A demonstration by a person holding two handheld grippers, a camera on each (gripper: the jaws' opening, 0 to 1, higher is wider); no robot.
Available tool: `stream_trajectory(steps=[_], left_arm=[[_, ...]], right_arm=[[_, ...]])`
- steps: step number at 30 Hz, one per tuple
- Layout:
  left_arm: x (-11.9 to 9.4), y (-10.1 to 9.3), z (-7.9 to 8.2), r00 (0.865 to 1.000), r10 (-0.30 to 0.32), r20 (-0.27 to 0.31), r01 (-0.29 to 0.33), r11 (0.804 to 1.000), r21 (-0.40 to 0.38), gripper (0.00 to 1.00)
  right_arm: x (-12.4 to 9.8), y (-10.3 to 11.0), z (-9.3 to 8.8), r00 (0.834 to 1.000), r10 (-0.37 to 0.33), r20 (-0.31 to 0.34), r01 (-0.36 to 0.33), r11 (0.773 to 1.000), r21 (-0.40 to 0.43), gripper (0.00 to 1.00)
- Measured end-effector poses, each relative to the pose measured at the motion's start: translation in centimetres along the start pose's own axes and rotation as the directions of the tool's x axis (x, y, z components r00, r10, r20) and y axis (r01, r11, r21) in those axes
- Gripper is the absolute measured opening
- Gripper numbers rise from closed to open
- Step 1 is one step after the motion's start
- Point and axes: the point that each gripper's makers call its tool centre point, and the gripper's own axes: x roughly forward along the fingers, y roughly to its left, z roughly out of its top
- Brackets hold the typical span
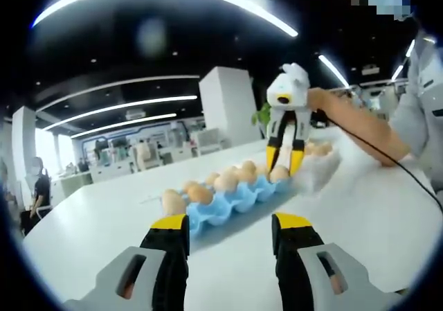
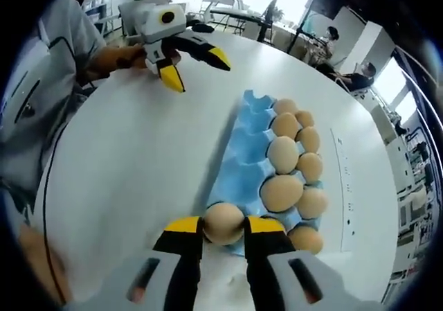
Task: Pick up the eggs on the table and place them into the egg tray on the table
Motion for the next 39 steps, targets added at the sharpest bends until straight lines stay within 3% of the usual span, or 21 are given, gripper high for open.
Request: stream_trajectory(steps=[13,18,23,30,39], left_arm=[[0.0,0.0,0.0,1.0,-0.001,0.0,0.001,1.0,0.0,0.48],[0.0,0.0,-0.1,1.0,-0.003,-0.002,0.003,1.0,0.001,0.48],[0.0,0.0,-0.1,1.0,-0.001,-0.002,0.001,1.0,0.002,0.48],[0.0,0.0,-0.1,1.0,-0.002,-0.002,0.002,1.0,0.001,0.48],[0.0,0.0,-0.1,1.0,-0.002,-0.003,0.002,1.0,0.003,0.48]], right_arm=[[-1.8,-0.2,-0.3,0.999,-0.042,-0.005,0.043,0.999,0.032,0.25],[-2.5,0.3,-0.5,0.999,-0.044,-0.028,0.045,0.998,0.051,0.26],[-3.4,0.4,-1.7,0.995,-0.066,-0.079,0.073,0.993,0.091,0.27],[-4.9,0.8,-5.7,0.966,-0.081,-0.246,0.141,0.961,0.236,0.26],[-7.1,1.9,-8.1,0.94,-0.077,-0.333,0.204,0.908,0.365,0.25]])
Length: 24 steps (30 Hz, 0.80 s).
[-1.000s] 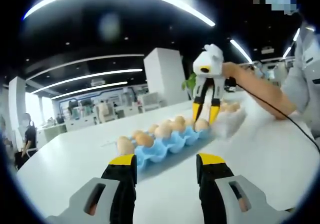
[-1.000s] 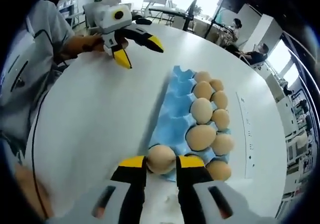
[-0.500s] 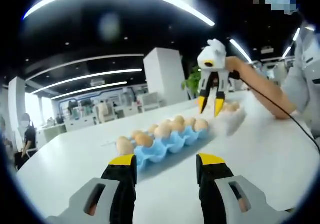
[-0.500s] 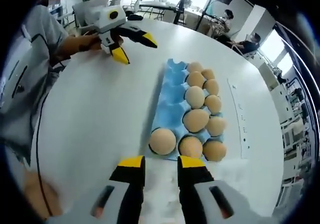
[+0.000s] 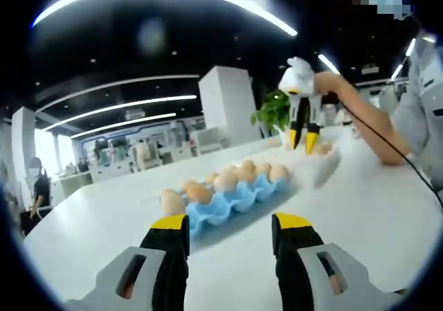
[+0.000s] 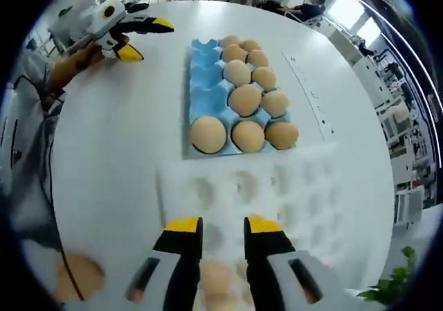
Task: Pick up the eggs on the table and place them into the egg tray on the table
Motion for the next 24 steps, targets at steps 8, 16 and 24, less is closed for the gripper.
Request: stream_trajectory(steps=[8,16,24], left_arm=[[0.0,-0.1,0.0,1.0,0.0,-0.002,0.0,1.0,0.0,0.48],[0.0,-0.1,0.0,1.0,0.001,-0.001,-0.001,1.0,0.001,0.48],[0.0,-0.1,0.0,1.0,0.0,0.0,0.0,1.0,0.003,0.48]], right_arm=[[0.2,-0.2,-3.3,0.993,0.009,-0.117,0.008,0.989,0.15,0.28],[-0.5,0.2,-4.7,0.991,0.024,-0.134,0.014,0.962,0.272,0.27],[-0.9,-0.1,-6.6,0.988,0.023,-0.149,0.031,0.935,0.352,0.27]])
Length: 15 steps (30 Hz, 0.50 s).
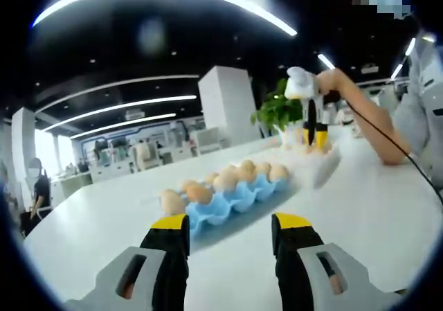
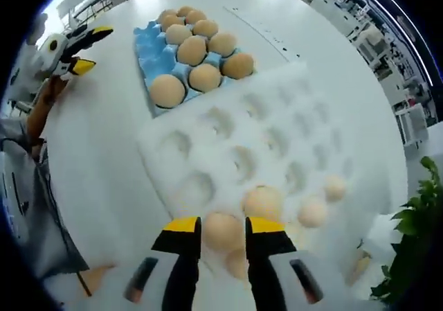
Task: Pick up the eggs on the table and place them into the egg tray on the table
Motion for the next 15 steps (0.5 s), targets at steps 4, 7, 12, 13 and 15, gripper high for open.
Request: stream_trajectory(steps=[4,7,12,13,15], left_arm=[[0.0,0.0,0.0,1.0,-0.002,-0.001,0.001,1.0,-0.001,0.48],[0.0,0.0,-0.1,1.0,-0.003,-0.002,0.003,1.0,0.0,0.48],[0.0,0.0,-0.1,1.0,-0.001,-0.004,0.001,1.0,0.001,0.47],[0.0,0.0,-0.1,1.0,-0.001,-0.005,0.001,1.0,0.001,0.47],[0.0,0.0,-0.1,1.0,-0.001,-0.004,0.001,1.0,0.004,0.47]], right_arm=[[0.3,-0.3,-0.8,1.0,0.003,-0.019,-0.002,0.999,0.043,0.27],[0.8,-0.1,-0.8,0.999,0.022,-0.03,-0.02,0.999,0.049,0.27],[1.1,0.0,-1.0,0.998,0.047,-0.042,-0.044,0.997,0.065,0.27],[1.2,0.0,-1.0,0.998,0.052,-0.042,-0.049,0.997,0.066,0.27],[1.3,0.1,-1.0,0.997,0.062,-0.046,-0.059,0.995,0.077,0.26]])
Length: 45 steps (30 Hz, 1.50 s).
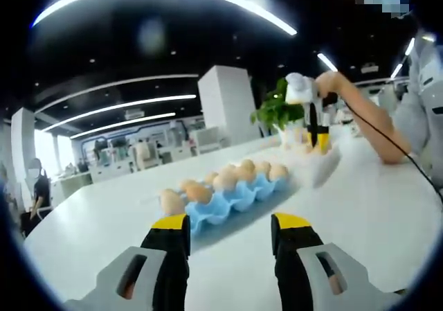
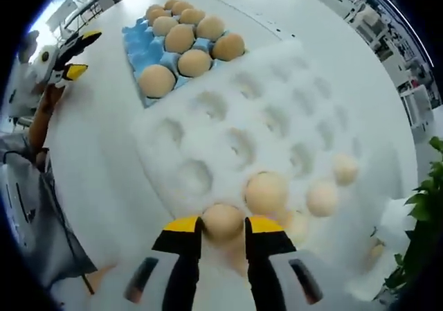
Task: Pick up the eggs on the table and place them into the egg tray on the table
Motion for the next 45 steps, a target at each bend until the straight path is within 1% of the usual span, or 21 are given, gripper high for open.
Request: stream_trajectory(steps=[6,9,11,14,23,30,36,40,45], left_arm=[[-0.1,0.0,0.1,1.0,0.001,0.002,-0.001,1.0,0.0,0.47],[-0.1,0.0,0.1,1.0,0.0,0.003,0.0,1.0,-0.001,0.47],[-0.1,0.0,0.1,1.0,-0.001,0.003,0.001,1.0,-0.001,0.47],[-0.1,-0.1,0.3,1.0,-0.006,0.015,0.006,1.0,-0.008,0.47],[-0.1,-0.2,0.4,1.0,-0.007,0.018,0.007,1.0,-0.005,0.47],[-0.1,-0.1,0.5,1.0,-0.006,0.018,0.006,1.0,-0.003,0.47],[-0.2,-0.2,0.7,1.0,-0.009,0.029,0.009,1.0,0.0,0.47],[-0.2,-0.1,0.7,1.0,-0.006,0.027,0.006,1.0,0.002,0.47],[-0.1,-0.1,0.6,1.0,-0.005,0.024,0.005,1.0,0.002,0.47]], right_arm=[[0.0,-0.2,0.0,1.0,0.014,0.007,-0.015,0.999,0.03,0.26],[-0.1,0.1,-0.3,1.0,0.017,0.009,-0.017,0.999,0.045,0.26],[-0.5,0.1,-0.5,1.0,0.006,0.004,-0.006,0.999,0.053,0.26],[-0.7,0.1,-0.3,1.0,-0.003,0.019,0.002,0.999,0.043,0.25],[0.1,0.1,-0.9,1.0,0.025,-0.005,-0.025,0.997,0.068,0.27],[0.4,0.1,-0.8,0.999,0.042,-0.018,-0.04,0.997,0.063,0.28],[0.6,0.4,-0.8,0.997,0.064,-0.036,-0.06,0.995,0.084,0.28],[0.5,0.3,-0.8,0.997,0.057,-0.058,-0.052,0.995,0.084,0.27],[0.4,0.2,-0.6,0.997,0.057,-0.052,-0.055,0.998,0.031,0.27]])
